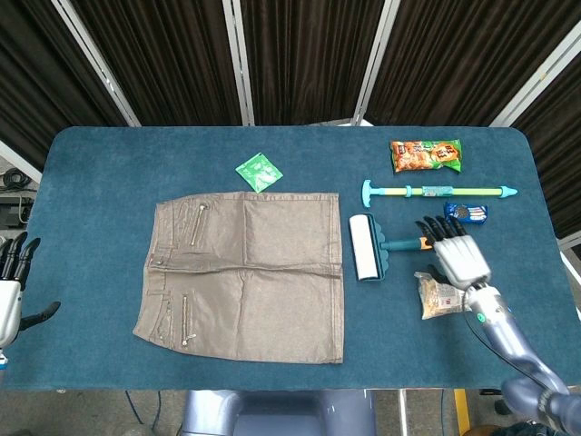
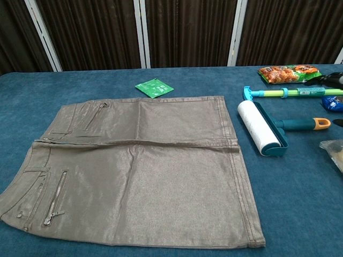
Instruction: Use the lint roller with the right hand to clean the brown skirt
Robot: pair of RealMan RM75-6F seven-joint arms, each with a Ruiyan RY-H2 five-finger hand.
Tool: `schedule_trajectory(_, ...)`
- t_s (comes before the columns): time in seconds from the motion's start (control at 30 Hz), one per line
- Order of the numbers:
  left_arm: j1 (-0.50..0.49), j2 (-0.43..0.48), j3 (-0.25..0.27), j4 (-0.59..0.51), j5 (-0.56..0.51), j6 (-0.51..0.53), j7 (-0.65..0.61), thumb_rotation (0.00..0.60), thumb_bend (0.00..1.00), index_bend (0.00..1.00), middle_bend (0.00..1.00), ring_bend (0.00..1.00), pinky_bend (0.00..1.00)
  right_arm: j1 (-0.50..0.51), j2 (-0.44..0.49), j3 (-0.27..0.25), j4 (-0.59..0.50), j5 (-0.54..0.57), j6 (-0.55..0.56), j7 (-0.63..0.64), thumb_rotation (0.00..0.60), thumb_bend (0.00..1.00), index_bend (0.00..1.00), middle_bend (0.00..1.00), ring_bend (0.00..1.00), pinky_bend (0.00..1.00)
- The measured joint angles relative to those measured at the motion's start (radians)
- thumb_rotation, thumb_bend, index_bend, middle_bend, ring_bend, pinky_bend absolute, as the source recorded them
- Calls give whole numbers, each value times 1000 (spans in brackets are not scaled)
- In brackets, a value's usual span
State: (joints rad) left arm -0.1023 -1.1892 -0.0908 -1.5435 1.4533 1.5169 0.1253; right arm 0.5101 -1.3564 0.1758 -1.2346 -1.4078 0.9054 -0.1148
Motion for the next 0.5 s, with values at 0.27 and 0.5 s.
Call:
schedule_trajectory(0.27,-9,-15,-5,5,-15,-14,35,600,0,0,0,0,0,77,-122,-8,171,25,-97,-18,600,324,9,47,0,0)
schedule_trajectory(0.5,-12,-21,-7,6,-28,-22,49,600,0,0,0,0,0,120,-215,-16,321,44,-134,-36,600,326,32,53,0,0)
